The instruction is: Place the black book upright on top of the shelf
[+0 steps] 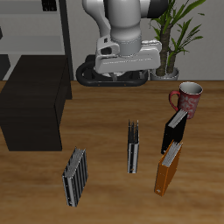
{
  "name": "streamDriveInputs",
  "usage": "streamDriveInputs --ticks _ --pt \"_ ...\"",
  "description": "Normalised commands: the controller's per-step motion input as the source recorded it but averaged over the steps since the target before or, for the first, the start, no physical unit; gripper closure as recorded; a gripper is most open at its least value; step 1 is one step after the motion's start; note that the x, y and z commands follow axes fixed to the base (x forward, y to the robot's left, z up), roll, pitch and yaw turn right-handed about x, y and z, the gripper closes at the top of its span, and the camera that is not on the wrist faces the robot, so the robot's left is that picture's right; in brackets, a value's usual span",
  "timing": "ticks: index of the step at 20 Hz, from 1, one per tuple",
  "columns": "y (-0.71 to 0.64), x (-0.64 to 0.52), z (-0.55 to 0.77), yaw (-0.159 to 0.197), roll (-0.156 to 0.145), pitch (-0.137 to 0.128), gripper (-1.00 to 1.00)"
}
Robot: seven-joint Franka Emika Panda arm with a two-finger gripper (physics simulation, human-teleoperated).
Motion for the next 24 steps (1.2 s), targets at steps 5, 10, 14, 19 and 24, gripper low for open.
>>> streamDriveInputs --ticks 5,10,14,19,24 --pt "0.08 -0.01 0.04 -0.013 0.001 -0.010 -1.00" --pt "0.15 -0.03 0.00 -0.045 -0.001 -0.006 -1.00" --pt "0.38 0.04 -0.08 -0.012 -0.001 -0.016 -1.00" --pt "0.44 0.07 -0.08 -0.036 -0.042 -0.068 -1.00" --pt "0.40 0.07 -0.12 -0.045 -0.004 -0.015 -1.00"
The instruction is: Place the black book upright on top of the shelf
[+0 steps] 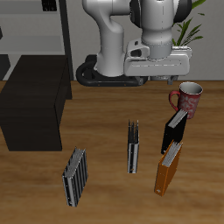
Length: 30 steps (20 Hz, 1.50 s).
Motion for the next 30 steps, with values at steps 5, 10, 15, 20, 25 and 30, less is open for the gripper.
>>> streamDriveInputs --ticks 5,10,15,20,25,30 --pt "0.42 0.07 -0.14 -0.018 -0.018 -0.021 -1.00" --pt "0.38 0.04 -0.18 -0.005 -0.009 -0.059 -1.00" --pt "0.32 0.13 -0.26 -0.033 0.003 0.004 -1.00" --pt "0.09 0.06 -0.21 -0.015 -0.028 -0.075 -1.00" --pt "0.01 0.09 -0.23 -0.034 -0.004 0.020 -1.00" --pt "0.02 0.03 -0.28 -0.015 -0.014 -0.013 -1.00"
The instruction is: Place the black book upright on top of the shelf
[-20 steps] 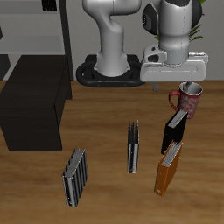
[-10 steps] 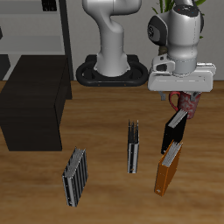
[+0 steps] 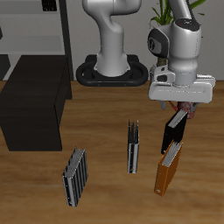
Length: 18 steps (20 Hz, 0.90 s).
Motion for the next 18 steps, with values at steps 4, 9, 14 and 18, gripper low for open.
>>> streamDriveInputs --ticks 4,9,14,18 --pt "0.02 0.06 -0.27 -0.013 0.004 0.025 -1.00" --pt "0.03 0.08 -0.27 -0.011 0.004 0.033 -1.00" --pt "-0.04 0.08 -0.28 -0.014 0.000 0.034 -1.00" --pt "-0.05 0.02 -0.12 -0.008 0.009 0.018 1.00"
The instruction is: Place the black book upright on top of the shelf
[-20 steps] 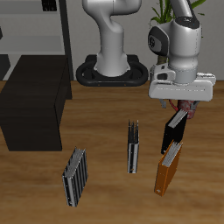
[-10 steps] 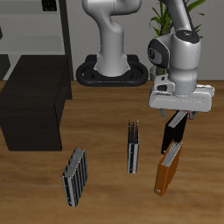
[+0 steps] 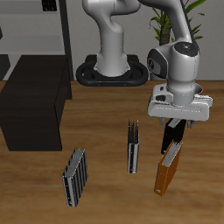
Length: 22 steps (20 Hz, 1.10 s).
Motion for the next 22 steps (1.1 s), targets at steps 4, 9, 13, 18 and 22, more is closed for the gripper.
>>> streamDriveInputs --ticks 4,9,13,18,22 --pt "-0.09 0.00 0.04 -0.002 0.002 -0.004 1.00" --pt "-0.03 -0.08 0.17 0.014 0.025 -0.030 1.00" --pt "-0.04 -0.19 0.35 0.076 0.045 -0.047 1.00" --pt "-0.13 -0.22 0.57 0.040 0.055 -0.032 1.00" --pt "-0.18 -0.18 0.51 0.056 0.063 0.020 1.00"
